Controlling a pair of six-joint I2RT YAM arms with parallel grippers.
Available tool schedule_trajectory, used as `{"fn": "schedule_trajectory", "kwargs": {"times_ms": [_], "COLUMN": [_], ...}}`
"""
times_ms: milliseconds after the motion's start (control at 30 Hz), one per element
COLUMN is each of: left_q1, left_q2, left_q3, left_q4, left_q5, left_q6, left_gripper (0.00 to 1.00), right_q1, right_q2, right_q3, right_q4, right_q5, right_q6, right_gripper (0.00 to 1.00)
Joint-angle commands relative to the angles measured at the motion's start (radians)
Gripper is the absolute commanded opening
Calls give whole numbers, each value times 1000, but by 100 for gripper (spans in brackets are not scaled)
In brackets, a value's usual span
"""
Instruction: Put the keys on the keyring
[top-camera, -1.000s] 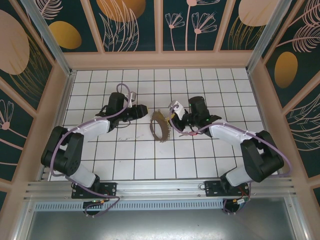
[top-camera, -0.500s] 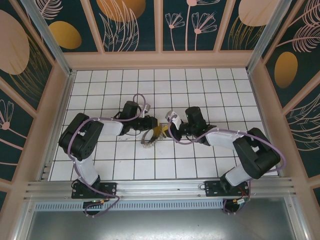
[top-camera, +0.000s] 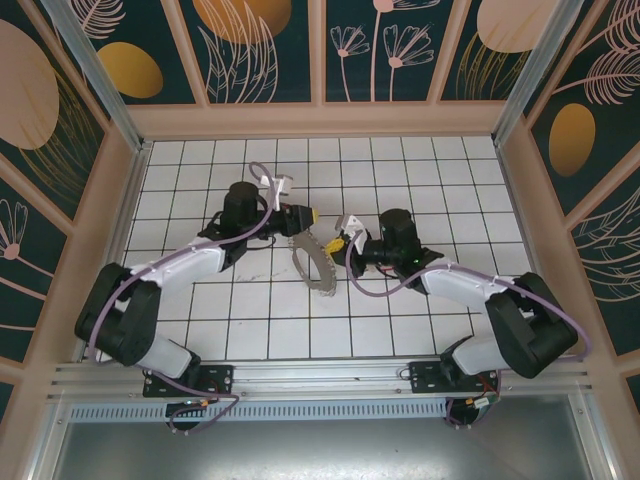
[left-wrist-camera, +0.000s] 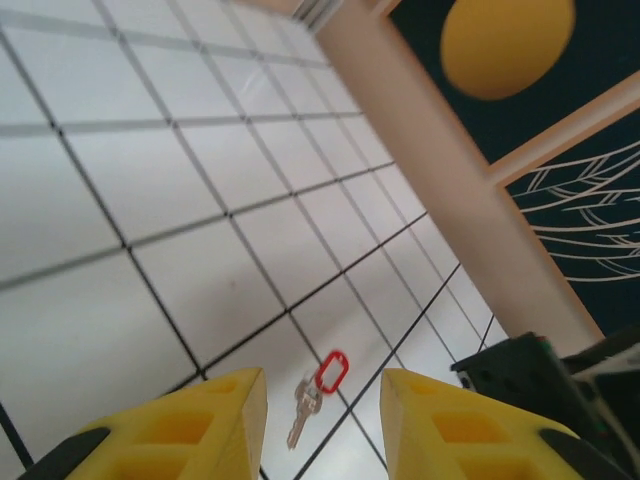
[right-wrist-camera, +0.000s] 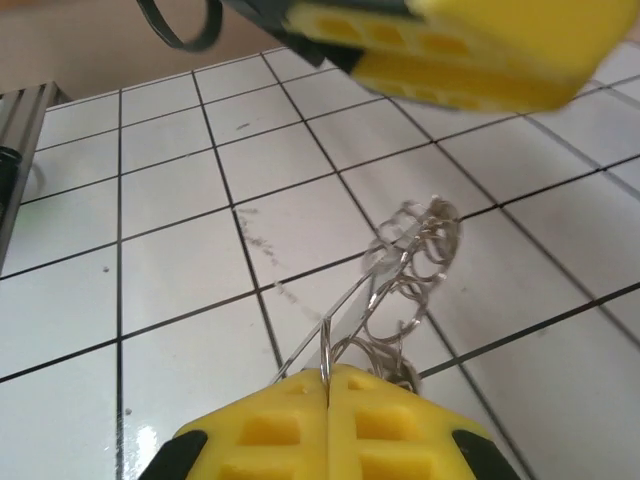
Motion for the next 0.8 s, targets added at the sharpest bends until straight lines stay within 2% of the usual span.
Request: {"fn": "schedule_trajectory", "kwargs": {"times_ms": [0,133,267,433,567,633,700,767], "left_q1": [3,3,3,3,2,2,2,2], "left_q2": [-47,-126,-199,-228,-195,-169,-146,-133], "left_q3": [-4,-89,-136,-163,-157,-155,-169,-204], "left_q4": [9,121,108,82,55,55,85,118], "left_q5": [11,156,128,199,247,258,198,88], "left_q6": [183,362,501,641,656,622,545,465], "left_gripper": [34,34,33,32,32,32,30,30], "right_q1": [-5,-27,-40,-71,-88,-107,-109,-106], "right_q2": [-55,-77,-77,-82,-71,-40,-2,22], "right_q3": [80,120,146,148,145,153,172,146], "right_q4": [-96,-161,-204,-217,-217,-211,-238,-176], "right_q5": [28,-11,-79,-156,-185,-193,-165,-89], "right_q6": [-134,-182,-180,-187,-189,-135,-100,-38], "right_gripper": [0,0,0,0,0,0,0,0]}}
